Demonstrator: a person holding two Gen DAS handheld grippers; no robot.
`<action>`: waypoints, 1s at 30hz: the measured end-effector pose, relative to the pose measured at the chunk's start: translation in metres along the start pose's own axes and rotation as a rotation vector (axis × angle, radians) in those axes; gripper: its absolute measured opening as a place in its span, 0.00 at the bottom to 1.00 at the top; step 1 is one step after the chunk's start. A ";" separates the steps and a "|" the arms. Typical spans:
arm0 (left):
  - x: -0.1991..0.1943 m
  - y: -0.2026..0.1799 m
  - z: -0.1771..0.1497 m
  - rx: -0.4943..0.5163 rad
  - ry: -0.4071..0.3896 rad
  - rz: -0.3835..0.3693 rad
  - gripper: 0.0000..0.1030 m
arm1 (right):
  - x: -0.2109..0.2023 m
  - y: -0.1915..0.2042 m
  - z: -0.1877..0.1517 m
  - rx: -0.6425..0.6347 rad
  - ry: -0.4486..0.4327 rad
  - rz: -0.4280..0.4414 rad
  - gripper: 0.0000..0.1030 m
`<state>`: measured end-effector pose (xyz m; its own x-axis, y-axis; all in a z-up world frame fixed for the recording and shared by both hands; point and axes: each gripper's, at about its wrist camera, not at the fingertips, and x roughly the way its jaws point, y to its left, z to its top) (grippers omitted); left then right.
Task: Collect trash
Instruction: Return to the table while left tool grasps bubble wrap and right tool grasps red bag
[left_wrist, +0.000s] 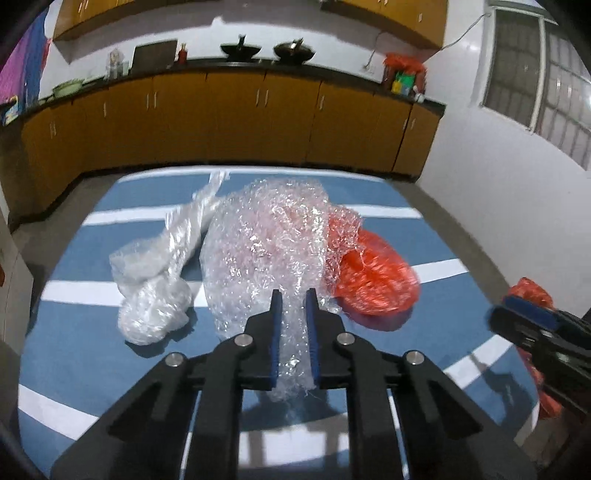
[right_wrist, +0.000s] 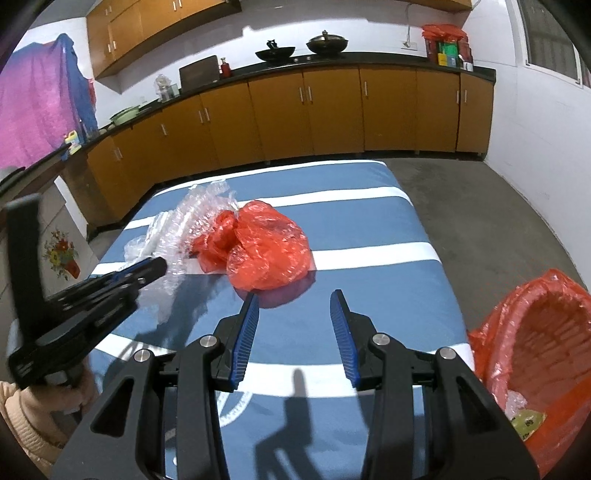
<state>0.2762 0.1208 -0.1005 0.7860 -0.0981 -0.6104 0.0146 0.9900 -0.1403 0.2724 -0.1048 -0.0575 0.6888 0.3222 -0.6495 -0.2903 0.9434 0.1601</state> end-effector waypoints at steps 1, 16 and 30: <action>-0.006 -0.001 0.001 0.006 -0.013 -0.007 0.13 | 0.002 0.001 0.001 -0.001 0.000 0.005 0.40; -0.078 0.044 0.028 -0.080 -0.149 0.051 0.13 | 0.069 0.027 0.031 -0.022 0.058 0.063 0.40; -0.076 0.043 0.034 -0.089 -0.136 0.064 0.13 | 0.098 0.021 0.025 -0.088 0.167 0.002 0.03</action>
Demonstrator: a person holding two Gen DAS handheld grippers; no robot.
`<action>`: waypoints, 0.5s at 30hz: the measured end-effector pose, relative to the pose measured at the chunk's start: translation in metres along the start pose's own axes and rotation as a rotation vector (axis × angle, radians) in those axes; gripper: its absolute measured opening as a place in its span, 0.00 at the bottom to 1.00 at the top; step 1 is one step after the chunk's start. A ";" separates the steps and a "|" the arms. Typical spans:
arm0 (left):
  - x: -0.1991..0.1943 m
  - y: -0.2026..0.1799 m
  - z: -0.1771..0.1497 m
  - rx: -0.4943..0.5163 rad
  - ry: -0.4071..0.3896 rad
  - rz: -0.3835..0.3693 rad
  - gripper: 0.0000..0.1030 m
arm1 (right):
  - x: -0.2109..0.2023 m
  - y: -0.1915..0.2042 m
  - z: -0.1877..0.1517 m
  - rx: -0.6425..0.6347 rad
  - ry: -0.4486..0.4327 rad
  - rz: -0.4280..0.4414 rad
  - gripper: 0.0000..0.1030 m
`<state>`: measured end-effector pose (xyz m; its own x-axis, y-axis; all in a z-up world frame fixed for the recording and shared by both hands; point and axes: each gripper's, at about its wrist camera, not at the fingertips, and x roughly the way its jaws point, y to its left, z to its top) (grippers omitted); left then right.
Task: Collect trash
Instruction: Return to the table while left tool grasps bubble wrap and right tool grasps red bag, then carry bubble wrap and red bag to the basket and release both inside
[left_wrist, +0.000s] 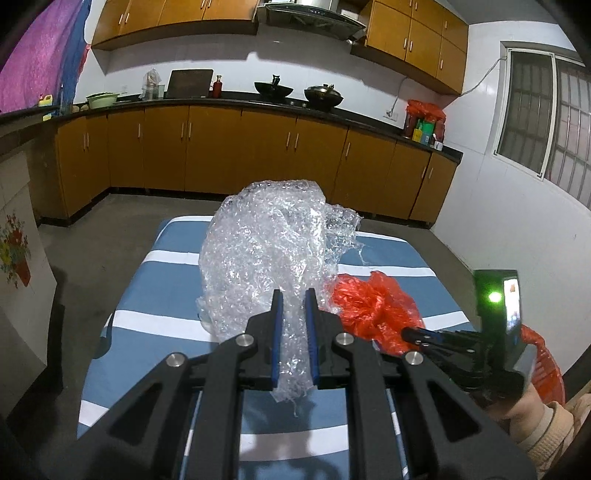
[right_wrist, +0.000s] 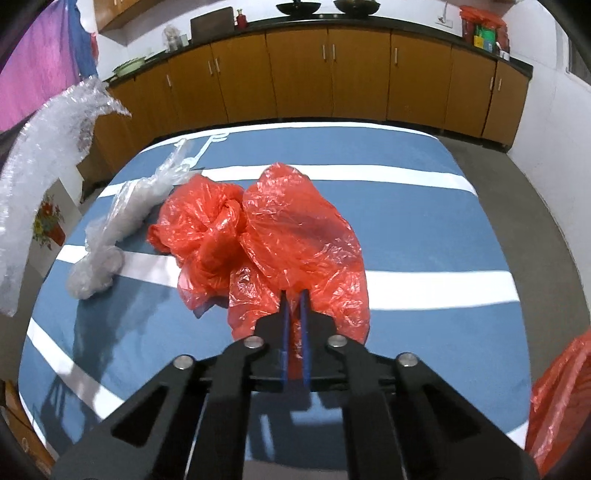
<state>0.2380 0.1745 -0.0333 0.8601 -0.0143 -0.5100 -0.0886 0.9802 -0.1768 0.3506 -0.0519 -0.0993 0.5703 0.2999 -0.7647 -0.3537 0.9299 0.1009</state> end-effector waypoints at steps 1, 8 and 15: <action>0.000 -0.001 0.000 0.001 0.002 -0.002 0.13 | -0.006 -0.004 -0.002 0.006 -0.010 -0.003 0.03; 0.003 -0.011 -0.003 0.017 0.013 -0.025 0.13 | -0.059 -0.030 -0.015 0.069 -0.099 -0.009 0.02; -0.002 -0.030 -0.010 0.044 0.022 -0.054 0.13 | -0.108 -0.043 -0.026 0.082 -0.188 -0.045 0.02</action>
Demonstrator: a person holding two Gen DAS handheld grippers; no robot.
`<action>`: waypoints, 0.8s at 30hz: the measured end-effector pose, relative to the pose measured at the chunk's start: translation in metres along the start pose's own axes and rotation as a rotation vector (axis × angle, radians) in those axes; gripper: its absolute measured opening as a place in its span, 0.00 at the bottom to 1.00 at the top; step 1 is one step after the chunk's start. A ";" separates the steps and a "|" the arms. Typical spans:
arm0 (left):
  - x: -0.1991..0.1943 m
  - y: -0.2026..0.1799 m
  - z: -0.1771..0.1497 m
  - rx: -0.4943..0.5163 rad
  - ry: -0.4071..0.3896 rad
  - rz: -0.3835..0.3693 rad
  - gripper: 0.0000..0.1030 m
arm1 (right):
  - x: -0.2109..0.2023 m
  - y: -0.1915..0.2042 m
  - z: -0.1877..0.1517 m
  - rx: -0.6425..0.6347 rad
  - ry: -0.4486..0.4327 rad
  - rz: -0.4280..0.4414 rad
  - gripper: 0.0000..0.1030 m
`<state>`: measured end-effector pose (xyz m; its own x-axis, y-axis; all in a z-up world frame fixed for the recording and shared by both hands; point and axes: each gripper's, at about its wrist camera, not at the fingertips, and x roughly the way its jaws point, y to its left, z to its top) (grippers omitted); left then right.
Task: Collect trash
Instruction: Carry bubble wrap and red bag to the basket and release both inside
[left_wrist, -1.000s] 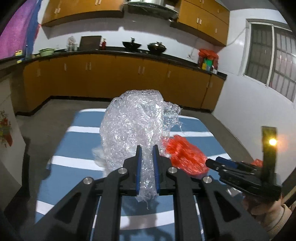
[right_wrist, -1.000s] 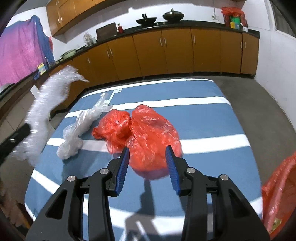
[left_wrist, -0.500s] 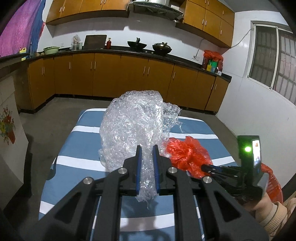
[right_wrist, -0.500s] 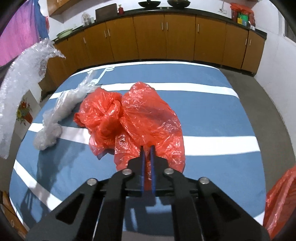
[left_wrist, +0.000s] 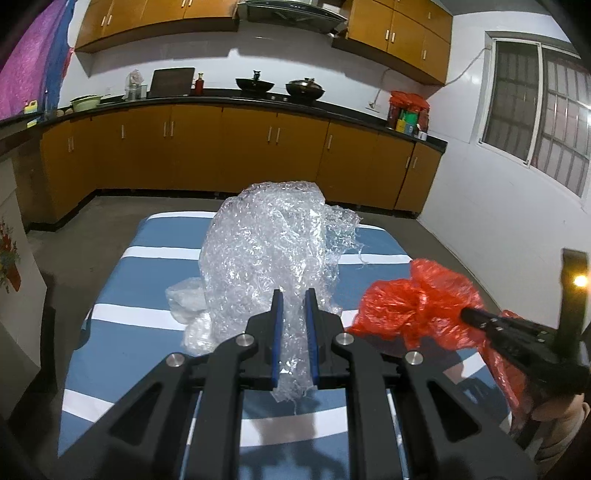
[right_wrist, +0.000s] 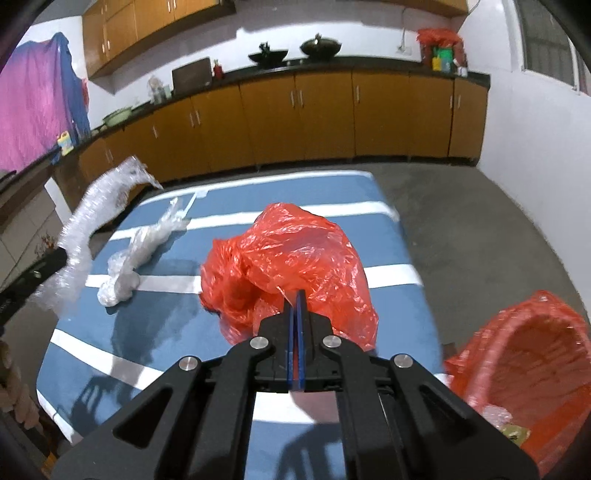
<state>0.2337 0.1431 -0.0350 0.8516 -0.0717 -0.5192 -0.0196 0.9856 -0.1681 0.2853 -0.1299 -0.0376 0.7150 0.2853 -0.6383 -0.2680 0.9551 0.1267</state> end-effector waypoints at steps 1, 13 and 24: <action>-0.001 -0.003 -0.001 0.004 0.000 -0.004 0.13 | -0.005 -0.002 0.001 0.002 -0.011 -0.004 0.02; -0.012 -0.063 -0.010 0.072 0.004 -0.100 0.13 | -0.071 -0.033 -0.006 0.028 -0.135 -0.121 0.02; -0.020 -0.133 -0.022 0.136 0.015 -0.232 0.13 | -0.128 -0.093 -0.030 0.123 -0.190 -0.266 0.02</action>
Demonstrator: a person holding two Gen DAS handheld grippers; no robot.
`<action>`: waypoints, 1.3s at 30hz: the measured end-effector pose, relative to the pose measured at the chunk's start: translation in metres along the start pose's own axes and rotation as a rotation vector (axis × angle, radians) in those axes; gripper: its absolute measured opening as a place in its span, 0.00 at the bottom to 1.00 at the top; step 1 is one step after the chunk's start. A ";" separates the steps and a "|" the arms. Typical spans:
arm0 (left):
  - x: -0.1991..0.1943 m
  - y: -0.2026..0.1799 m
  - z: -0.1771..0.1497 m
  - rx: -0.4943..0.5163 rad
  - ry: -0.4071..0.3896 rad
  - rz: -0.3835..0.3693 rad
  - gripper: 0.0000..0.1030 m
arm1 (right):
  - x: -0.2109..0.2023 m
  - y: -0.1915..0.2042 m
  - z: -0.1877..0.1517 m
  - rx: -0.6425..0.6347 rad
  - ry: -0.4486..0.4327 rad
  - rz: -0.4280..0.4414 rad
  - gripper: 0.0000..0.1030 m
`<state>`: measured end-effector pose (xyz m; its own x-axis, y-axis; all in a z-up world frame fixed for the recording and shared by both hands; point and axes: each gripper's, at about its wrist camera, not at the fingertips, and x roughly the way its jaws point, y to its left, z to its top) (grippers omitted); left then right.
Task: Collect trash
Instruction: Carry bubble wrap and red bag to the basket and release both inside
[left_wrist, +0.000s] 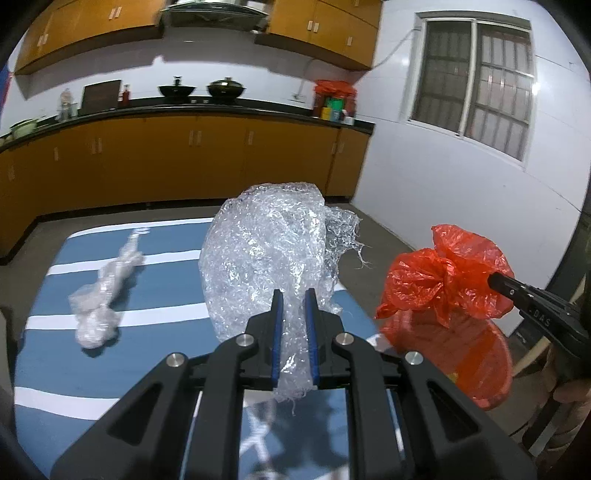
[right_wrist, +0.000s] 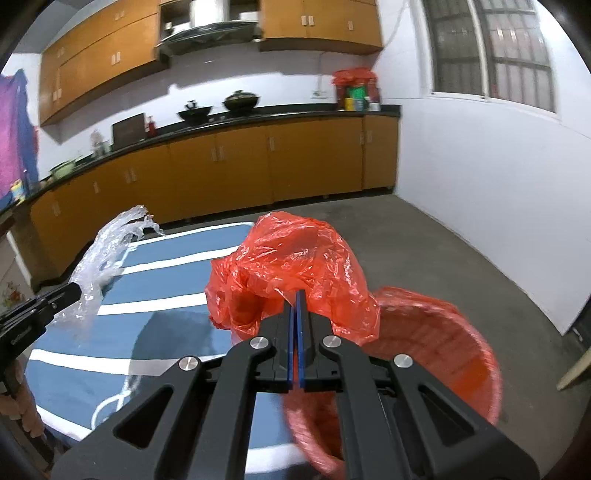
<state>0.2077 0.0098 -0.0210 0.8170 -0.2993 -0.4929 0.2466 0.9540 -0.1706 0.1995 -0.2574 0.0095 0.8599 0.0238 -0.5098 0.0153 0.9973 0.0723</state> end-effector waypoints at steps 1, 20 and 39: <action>0.001 -0.008 0.000 0.005 0.002 -0.015 0.13 | -0.004 -0.008 -0.001 0.013 -0.003 -0.015 0.02; 0.032 -0.123 -0.006 0.096 0.056 -0.251 0.12 | -0.040 -0.086 -0.027 0.159 -0.017 -0.167 0.02; 0.087 -0.179 -0.032 0.143 0.187 -0.375 0.15 | -0.036 -0.119 -0.030 0.236 -0.002 -0.216 0.03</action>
<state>0.2182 -0.1874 -0.0604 0.5523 -0.6104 -0.5678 0.5879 0.7681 -0.2539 0.1516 -0.3743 -0.0062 0.8248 -0.1870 -0.5335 0.3154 0.9354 0.1597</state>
